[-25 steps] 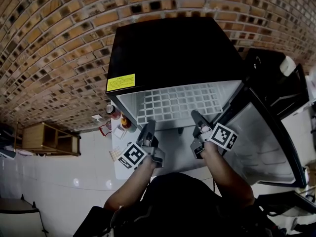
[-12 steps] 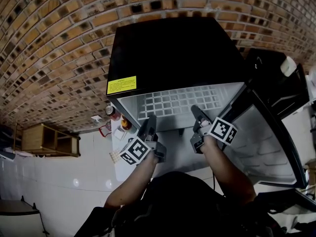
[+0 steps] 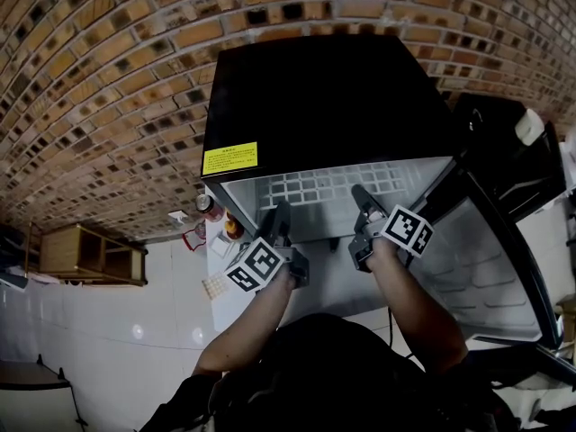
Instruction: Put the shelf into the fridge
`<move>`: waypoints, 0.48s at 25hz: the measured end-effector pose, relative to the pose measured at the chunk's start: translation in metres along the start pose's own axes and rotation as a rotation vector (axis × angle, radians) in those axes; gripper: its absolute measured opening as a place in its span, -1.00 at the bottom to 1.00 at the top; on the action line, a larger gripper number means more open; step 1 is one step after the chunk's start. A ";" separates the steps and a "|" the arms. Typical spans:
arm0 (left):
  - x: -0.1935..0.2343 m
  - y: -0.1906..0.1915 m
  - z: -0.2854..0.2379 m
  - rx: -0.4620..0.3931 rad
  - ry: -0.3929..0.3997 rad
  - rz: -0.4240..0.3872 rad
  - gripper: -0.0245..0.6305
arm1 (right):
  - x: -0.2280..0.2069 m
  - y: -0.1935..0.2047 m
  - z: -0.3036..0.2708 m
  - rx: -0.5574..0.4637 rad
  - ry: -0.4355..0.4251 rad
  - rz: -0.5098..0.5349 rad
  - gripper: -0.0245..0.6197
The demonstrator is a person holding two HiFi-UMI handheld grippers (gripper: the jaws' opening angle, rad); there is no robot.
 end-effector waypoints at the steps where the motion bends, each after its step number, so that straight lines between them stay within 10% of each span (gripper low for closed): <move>1: 0.000 -0.001 -0.001 0.001 -0.005 0.001 -0.62 | 0.000 -0.001 -0.002 -0.001 0.000 -0.001 -0.58; 12: 0.003 -0.001 0.001 0.015 0.005 0.012 -0.62 | 0.002 0.001 0.001 -0.001 -0.004 0.027 -0.55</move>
Point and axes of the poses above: the fingertips, and each gripper's own axes: z backward along the fingers, x to its left, y out of its underside, the point moved 9 cm from there along z, backward along the fingers, and after that the axes turned 6 degrees about -z, right-handed, at the moved point
